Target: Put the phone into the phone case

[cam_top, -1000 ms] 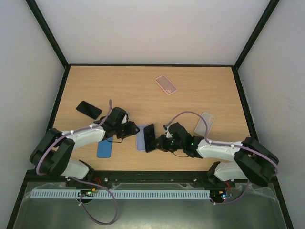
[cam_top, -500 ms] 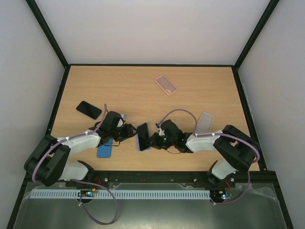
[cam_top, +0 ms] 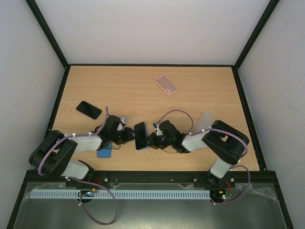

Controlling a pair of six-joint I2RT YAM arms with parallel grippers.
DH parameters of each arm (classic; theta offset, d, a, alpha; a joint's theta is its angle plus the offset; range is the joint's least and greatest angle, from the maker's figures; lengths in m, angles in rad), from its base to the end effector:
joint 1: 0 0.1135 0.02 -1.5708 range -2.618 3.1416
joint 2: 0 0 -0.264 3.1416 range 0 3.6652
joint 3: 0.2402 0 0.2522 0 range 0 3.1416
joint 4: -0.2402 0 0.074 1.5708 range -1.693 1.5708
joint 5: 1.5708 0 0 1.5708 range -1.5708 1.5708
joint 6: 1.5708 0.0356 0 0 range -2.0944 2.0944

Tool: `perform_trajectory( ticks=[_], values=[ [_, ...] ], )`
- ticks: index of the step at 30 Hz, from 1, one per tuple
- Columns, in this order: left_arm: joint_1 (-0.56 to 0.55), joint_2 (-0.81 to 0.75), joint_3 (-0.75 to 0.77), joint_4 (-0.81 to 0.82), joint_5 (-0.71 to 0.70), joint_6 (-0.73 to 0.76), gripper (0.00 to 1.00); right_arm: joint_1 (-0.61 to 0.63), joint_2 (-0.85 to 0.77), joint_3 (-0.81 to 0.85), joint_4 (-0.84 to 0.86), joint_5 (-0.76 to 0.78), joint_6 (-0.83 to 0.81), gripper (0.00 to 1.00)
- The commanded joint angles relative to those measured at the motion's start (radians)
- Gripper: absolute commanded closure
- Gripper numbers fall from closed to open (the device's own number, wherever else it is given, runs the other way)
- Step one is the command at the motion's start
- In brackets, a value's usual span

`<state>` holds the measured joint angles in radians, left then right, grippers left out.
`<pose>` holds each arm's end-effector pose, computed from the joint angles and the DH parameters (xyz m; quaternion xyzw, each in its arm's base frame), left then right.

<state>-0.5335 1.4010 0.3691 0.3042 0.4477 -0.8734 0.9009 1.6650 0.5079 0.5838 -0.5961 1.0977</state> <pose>0.1918 -0.1312 0.1237 -0.0609 0.8922 -0.4125 0.1732 0.1614 0.2359 0.1200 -0.0573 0.8492 0.5241 0.0304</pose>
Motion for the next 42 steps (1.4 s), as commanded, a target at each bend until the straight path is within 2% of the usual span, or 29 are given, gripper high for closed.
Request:
perform_trajectory(
  ticks=[1, 6, 12, 16, 18, 24, 30, 33, 37, 40, 42],
  values=[
    [-0.005, 0.018, -0.027, 0.068, 0.014, -0.013, 0.66, 0.004, 0.059, -0.019, 0.018, -0.01, 0.016, 0.98],
    [-0.02, 0.03, -0.034, 0.111, 0.031, -0.045, 0.71, 0.003, 0.047, -0.014, 0.002, 0.005, 0.014, 0.97],
    [-0.055, 0.037, -0.067, 0.207, 0.062, -0.134, 0.74, 0.004, 0.062, -0.065, 0.18, -0.04, 0.146, 0.97],
    [-0.079, 0.015, -0.079, 0.239, 0.069, -0.18, 0.74, 0.003, 0.056, -0.078, 0.172, -0.031, 0.159, 0.97],
    [-0.088, -0.001, -0.076, 0.217, 0.061, -0.183, 0.74, 0.003, 0.037, -0.078, 0.123, -0.02, 0.138, 0.91],
    [-0.089, -0.038, -0.05, 0.093, 0.01, -0.139, 0.74, 0.003, -0.109, -0.036, -0.175, 0.081, 0.013, 0.78],
    [-0.088, -0.047, -0.036, 0.076, 0.013, -0.132, 0.72, 0.004, -0.241, 0.022, -0.431, 0.166, -0.07, 0.62],
    [-0.089, -0.055, -0.025, 0.052, 0.003, -0.122, 0.71, 0.004, -0.286, 0.036, -0.515, 0.216, -0.097, 0.57],
    [-0.083, -0.054, -0.007, 0.029, -0.009, -0.109, 0.7, 0.0, -0.313, 0.053, -0.545, 0.279, -0.124, 0.49],
    [-0.075, -0.048, 0.005, 0.003, -0.031, -0.088, 0.7, -0.003, -0.299, 0.068, -0.519, 0.3, -0.132, 0.35],
    [-0.072, -0.043, 0.006, 0.001, -0.044, -0.07, 0.7, -0.007, -0.281, 0.07, -0.48, 0.297, -0.125, 0.3]
  ],
)
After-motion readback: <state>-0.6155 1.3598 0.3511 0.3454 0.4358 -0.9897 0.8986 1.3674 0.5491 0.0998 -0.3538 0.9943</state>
